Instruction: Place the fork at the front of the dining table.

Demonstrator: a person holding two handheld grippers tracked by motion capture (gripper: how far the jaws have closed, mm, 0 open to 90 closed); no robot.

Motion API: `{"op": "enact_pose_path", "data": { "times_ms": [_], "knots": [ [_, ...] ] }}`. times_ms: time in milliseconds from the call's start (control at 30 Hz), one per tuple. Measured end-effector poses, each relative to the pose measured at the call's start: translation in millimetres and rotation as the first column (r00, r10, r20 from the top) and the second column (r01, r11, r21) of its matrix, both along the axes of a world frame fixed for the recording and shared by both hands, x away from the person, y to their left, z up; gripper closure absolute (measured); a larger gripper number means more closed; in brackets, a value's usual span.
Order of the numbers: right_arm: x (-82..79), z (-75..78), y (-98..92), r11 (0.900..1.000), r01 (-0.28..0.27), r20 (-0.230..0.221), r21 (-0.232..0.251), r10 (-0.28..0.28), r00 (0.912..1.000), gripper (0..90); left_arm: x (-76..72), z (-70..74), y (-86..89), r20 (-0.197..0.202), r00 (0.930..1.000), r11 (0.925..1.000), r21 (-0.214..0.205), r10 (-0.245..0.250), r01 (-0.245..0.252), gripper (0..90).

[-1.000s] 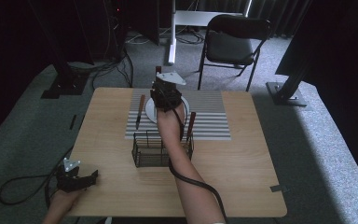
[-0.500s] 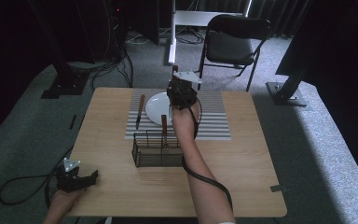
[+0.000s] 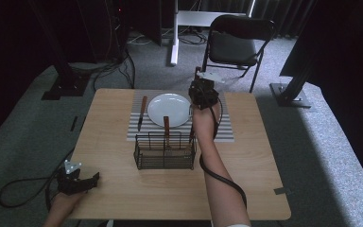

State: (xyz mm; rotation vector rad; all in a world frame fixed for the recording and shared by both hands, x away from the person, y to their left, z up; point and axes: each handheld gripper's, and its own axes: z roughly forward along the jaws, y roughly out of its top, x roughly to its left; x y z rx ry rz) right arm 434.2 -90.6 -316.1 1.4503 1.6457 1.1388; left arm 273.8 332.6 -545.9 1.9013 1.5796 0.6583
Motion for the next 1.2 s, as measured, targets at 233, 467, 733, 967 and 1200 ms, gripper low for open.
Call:
{"op": "enact_pose_path", "data": {
  "times_ms": [233, 467, 733, 967, 1200],
  "knots": [
    [9.0, -13.0, -18.6, 0.9996, 0.025, -0.034, -0.009, -0.026, 0.9991, 76.1, 0.0, -0.1, 0.0, 0.000, 1.0000, 1.0000, -0.001, 0.000, 0.000, 7.4],
    [29.5, -36.1, -30.7, 0.9994, 0.032, -0.092, -0.016, -0.033, 0.9952, 76.1, 0.0, -0.1, -0.1, 0.000, 1.0000, 1.0000, -0.001, 0.000, 0.000, 7.4],
    [49.7, -57.7, -29.6, 0.9983, 0.023, -0.152, -0.054, -0.031, 0.9879, 76.1, 0.0, -0.1, -0.1, 0.001, 1.0000, 1.0000, -0.002, 0.001, -0.001, 7.4],
    [66.6, -76.6, -27.9, 0.9990, 0.003, -0.214, -0.044, -0.012, 0.9768, 76.1, 0.0, 0.0, 0.0, -0.001, 1.0000, 1.0000, 0.000, 0.000, 0.000, 7.4],
    [85.6, -95.7, -27.9, 0.9991, 0.008, -0.271, -0.041, -0.018, 0.9625, 76.0, 0.0, -0.1, 0.0, 0.000, 1.0000, 1.0000, 0.000, 0.000, 0.000, 7.4]
  ]
}}
